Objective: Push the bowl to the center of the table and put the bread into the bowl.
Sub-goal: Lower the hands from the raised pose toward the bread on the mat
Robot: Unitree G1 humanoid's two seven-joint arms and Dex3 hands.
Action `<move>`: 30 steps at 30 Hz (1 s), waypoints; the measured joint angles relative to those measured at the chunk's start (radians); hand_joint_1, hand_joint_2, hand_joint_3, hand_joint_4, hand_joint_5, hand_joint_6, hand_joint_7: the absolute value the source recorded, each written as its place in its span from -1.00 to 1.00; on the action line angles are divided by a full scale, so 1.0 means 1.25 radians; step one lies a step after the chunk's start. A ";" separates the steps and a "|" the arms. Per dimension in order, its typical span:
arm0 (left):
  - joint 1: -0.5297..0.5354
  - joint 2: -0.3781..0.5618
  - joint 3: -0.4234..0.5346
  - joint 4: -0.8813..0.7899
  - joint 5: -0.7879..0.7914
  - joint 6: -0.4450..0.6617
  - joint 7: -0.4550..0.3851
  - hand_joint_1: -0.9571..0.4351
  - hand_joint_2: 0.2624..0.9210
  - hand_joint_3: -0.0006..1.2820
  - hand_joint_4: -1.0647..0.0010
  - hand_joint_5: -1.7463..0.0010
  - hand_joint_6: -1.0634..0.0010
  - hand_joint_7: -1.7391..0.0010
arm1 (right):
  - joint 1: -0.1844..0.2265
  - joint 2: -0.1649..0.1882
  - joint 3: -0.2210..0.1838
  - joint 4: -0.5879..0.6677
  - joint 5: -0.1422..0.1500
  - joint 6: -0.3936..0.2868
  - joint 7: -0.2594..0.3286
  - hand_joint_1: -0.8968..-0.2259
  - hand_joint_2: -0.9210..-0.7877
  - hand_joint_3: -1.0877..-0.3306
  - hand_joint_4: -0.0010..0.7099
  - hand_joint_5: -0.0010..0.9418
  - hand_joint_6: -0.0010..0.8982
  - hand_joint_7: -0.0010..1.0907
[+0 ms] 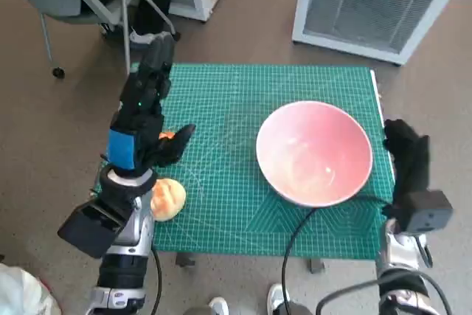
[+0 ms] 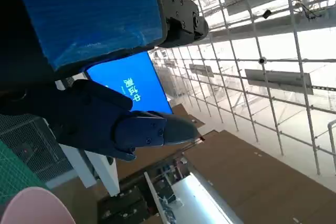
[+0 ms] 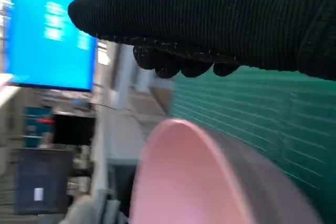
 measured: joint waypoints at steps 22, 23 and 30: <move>0.031 0.021 0.001 -0.035 0.001 0.021 0.000 -0.46 1.00 -0.48 0.68 1.00 0.46 0.98 | -0.127 0.092 -0.002 0.026 0.023 0.100 0.036 0.11 -1.00 -0.44 -0.30 -0.95 -0.88 -0.06; 0.031 0.022 0.001 -0.037 0.001 0.021 0.000 -0.46 1.00 -0.48 0.68 1.00 0.46 0.98 | -0.134 0.095 -0.002 0.027 0.023 0.103 0.036 0.11 -1.00 -0.45 -0.29 -0.96 -0.89 -0.07; 0.041 0.028 0.006 -0.046 0.003 0.024 0.001 -0.42 1.00 -0.48 0.67 0.99 0.44 0.98 | -0.182 0.115 -0.005 0.032 0.025 0.119 0.038 0.11 -1.00 -0.44 -0.31 -0.99 -0.82 -0.15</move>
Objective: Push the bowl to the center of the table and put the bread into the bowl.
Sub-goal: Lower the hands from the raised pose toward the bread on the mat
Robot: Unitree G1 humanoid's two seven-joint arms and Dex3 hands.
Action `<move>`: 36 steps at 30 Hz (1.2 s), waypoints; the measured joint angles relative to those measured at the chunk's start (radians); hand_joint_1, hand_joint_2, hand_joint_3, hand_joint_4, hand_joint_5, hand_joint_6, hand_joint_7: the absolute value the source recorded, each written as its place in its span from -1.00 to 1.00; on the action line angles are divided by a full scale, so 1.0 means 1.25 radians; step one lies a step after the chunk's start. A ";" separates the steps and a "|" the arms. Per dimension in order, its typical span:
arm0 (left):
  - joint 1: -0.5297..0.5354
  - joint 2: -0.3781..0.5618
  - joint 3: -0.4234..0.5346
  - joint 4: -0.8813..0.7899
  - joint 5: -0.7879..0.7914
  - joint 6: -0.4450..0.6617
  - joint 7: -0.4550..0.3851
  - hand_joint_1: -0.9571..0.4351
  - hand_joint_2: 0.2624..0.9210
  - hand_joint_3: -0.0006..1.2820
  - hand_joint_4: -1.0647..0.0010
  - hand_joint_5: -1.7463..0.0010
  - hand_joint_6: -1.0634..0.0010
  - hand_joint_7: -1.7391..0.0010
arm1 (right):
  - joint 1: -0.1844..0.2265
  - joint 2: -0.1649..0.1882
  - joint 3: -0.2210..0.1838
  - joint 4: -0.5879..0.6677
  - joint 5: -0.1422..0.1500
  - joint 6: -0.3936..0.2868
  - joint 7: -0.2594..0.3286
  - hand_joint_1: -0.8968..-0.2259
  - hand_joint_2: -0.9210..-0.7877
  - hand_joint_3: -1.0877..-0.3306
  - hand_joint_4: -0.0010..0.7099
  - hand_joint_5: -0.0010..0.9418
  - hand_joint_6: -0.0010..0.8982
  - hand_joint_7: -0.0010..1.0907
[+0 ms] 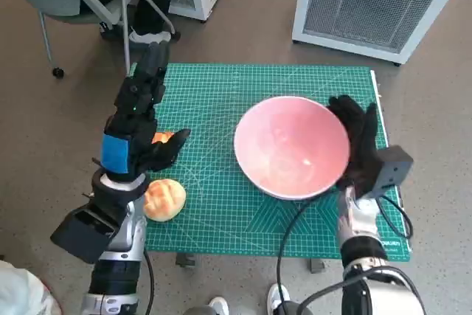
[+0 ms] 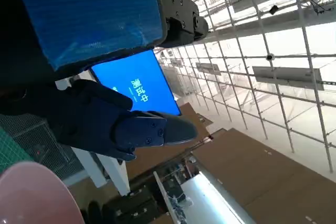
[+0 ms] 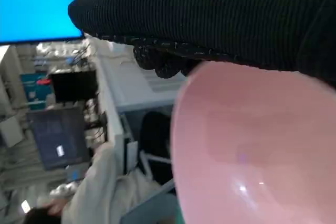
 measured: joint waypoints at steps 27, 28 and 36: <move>0.068 0.112 0.052 -0.022 0.073 0.004 -0.002 -0.44 1.00 -0.39 0.68 1.00 0.47 1.00 | -0.092 0.032 0.005 0.016 -0.003 0.092 -0.004 0.05 -1.00 -0.39 -0.35 -1.00 -0.80 -0.25; 0.073 0.140 0.057 -0.023 0.093 0.014 -0.008 -0.44 1.00 -0.39 0.68 1.00 0.48 1.00 | -0.093 0.029 0.004 0.014 -0.002 0.088 -0.002 0.04 -1.00 -0.39 -0.35 -1.00 -0.79 -0.25; 0.090 0.370 0.099 -0.030 0.217 0.155 -0.063 -0.44 1.00 -0.63 0.75 1.00 0.49 0.99 | -0.094 0.010 0.006 -0.046 0.002 -0.051 0.025 -0.04 -1.00 -0.37 -0.34 -0.98 -0.96 0.05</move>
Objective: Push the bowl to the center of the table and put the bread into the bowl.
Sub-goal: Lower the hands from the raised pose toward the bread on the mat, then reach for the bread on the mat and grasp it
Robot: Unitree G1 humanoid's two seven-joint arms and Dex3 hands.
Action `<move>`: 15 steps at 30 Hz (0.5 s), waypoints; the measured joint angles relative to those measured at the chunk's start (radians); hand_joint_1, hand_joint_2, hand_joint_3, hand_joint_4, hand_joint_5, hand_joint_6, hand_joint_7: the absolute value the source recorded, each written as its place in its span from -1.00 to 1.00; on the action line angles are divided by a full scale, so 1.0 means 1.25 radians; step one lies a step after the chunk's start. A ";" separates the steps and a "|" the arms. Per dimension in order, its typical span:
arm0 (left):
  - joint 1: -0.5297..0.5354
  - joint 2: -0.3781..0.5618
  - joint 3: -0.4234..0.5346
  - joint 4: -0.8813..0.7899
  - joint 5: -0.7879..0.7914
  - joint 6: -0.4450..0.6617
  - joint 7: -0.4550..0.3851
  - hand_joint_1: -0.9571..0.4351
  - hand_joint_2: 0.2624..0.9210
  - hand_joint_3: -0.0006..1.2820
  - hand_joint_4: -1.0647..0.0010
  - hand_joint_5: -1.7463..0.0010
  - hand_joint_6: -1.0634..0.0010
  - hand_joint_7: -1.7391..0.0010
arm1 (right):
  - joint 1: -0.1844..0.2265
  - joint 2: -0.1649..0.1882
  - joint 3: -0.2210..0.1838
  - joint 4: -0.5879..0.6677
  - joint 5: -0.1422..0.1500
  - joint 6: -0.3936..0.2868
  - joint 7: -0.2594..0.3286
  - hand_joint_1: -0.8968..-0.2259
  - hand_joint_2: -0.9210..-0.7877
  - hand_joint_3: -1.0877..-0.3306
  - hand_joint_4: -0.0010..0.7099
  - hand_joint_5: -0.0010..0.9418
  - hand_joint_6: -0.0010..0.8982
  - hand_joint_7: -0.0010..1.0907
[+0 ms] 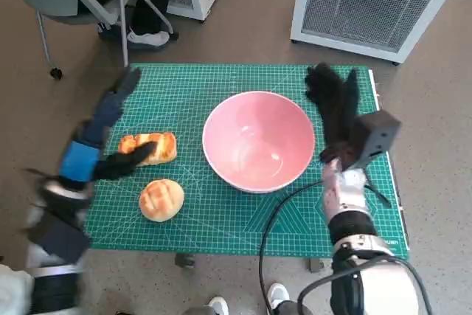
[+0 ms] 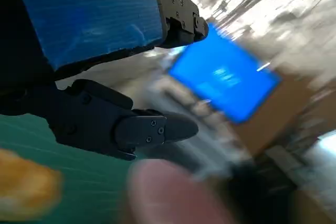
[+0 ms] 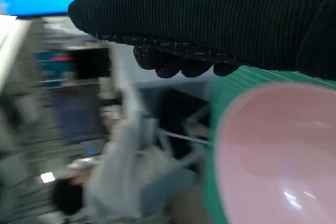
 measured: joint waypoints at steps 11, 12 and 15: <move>-0.048 0.136 -0.066 -0.050 0.054 0.243 -0.128 -0.35 0.91 -0.97 0.76 1.00 0.43 0.99 | 0.001 0.003 0.035 -0.175 0.067 -0.225 0.174 0.00 -1.00 -0.39 -0.23 -0.95 -1.00 0.26; -0.057 0.140 -0.078 -0.050 0.068 0.256 -0.133 -0.34 0.90 -0.97 0.76 1.00 0.43 0.99 | 0.004 0.003 0.040 -0.195 0.076 -0.232 0.193 0.00 -1.00 -0.39 -0.23 -0.95 -1.00 0.26; -0.089 0.150 -0.123 -0.033 0.112 0.282 -0.146 -0.29 0.83 -0.99 0.74 0.99 0.42 0.99 | 0.016 0.002 0.059 -0.268 0.116 -0.241 0.246 -0.01 -1.00 -0.39 -0.25 -0.95 -1.00 0.27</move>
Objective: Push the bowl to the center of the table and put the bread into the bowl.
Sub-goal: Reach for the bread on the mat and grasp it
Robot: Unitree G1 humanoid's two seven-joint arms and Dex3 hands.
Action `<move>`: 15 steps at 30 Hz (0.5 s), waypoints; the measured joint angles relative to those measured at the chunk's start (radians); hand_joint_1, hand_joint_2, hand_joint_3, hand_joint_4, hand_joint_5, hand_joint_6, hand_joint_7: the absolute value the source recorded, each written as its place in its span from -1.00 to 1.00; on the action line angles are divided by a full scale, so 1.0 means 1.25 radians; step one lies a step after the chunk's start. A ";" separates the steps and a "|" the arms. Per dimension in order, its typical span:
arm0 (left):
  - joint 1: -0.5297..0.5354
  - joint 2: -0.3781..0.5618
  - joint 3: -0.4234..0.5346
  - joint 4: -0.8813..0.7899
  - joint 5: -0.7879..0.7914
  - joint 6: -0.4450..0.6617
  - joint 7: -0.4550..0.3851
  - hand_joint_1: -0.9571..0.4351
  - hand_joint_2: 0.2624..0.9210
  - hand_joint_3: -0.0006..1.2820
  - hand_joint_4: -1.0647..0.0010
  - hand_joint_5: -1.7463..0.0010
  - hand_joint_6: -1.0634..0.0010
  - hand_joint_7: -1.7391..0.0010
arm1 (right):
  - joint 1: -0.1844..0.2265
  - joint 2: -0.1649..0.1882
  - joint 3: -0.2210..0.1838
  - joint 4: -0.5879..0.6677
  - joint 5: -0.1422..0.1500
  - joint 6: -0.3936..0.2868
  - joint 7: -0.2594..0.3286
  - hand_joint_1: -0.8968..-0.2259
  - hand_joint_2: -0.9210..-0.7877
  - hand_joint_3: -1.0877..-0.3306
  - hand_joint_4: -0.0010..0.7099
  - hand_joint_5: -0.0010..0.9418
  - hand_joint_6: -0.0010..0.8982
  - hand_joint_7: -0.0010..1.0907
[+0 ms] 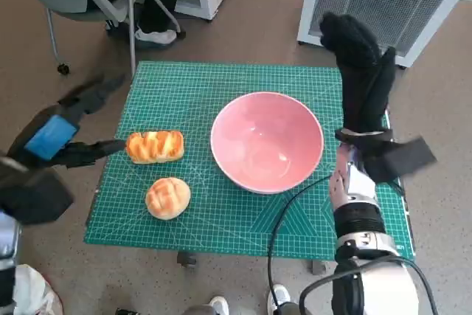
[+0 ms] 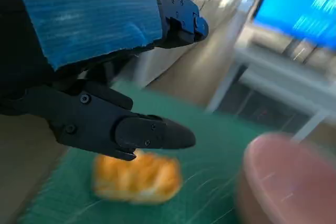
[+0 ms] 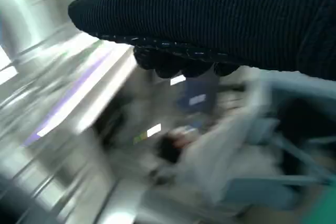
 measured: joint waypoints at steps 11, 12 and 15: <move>-0.145 -0.021 -0.158 0.210 0.097 0.010 -0.045 -0.16 0.76 -1.00 0.68 0.99 0.41 0.99 | 0.102 -0.010 0.062 -0.246 0.039 0.056 0.040 -0.09 -1.00 -0.34 -0.31 -0.97 -1.00 0.27; -0.158 -0.029 -0.169 0.231 0.103 0.012 -0.050 -0.15 0.75 -1.00 0.67 0.99 0.41 0.99 | 0.110 -0.011 0.065 -0.258 0.039 0.063 0.040 -0.10 -1.00 -0.33 -0.31 -0.97 -1.00 0.26; -0.193 -0.052 -0.204 0.292 0.119 0.019 -0.061 -0.15 0.73 -1.00 0.67 0.99 0.41 0.99 | 0.125 -0.012 0.071 -0.286 0.039 0.079 0.036 -0.10 -1.00 -0.32 -0.32 -0.97 -1.00 0.26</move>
